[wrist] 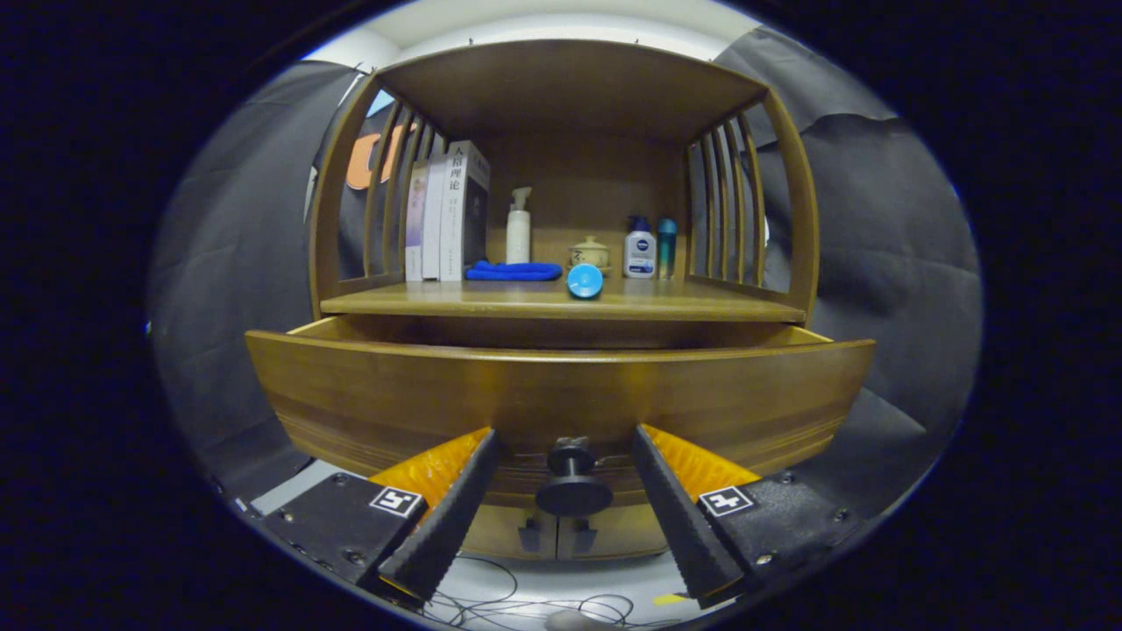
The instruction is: Pull open the drawer, take out the items inside it, and place them on the countertop above the cabinet.
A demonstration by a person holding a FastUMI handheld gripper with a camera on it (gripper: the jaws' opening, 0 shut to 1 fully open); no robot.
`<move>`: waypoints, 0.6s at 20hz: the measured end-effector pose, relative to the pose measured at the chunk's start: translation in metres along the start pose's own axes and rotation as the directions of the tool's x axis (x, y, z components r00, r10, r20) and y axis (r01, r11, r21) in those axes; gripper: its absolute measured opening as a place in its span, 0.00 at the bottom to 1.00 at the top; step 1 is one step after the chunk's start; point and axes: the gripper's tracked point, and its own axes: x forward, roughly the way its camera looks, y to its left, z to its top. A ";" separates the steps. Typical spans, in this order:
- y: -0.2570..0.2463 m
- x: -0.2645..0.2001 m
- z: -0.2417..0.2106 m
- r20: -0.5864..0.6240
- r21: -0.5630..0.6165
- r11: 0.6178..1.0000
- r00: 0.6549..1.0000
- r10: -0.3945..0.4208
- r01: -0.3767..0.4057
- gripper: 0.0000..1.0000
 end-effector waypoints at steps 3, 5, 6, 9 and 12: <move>0.001 0.018 0.005 0.000 -0.006 1.000 1.000 -0.004 0.004 1.00; 0.002 0.031 0.009 0.002 -0.004 1.000 1.000 -0.005 0.005 1.00; 0.002 0.036 0.011 0.004 -0.002 1.000 1.000 -0.005 0.005 1.00; 0.002 0.046 0.014 0.005 0.009 1.000 1.000 -0.004 0.004 1.00; 0.004 0.072 0.021 0.009 0.003 1.000 1.000 -0.005 0.005 1.00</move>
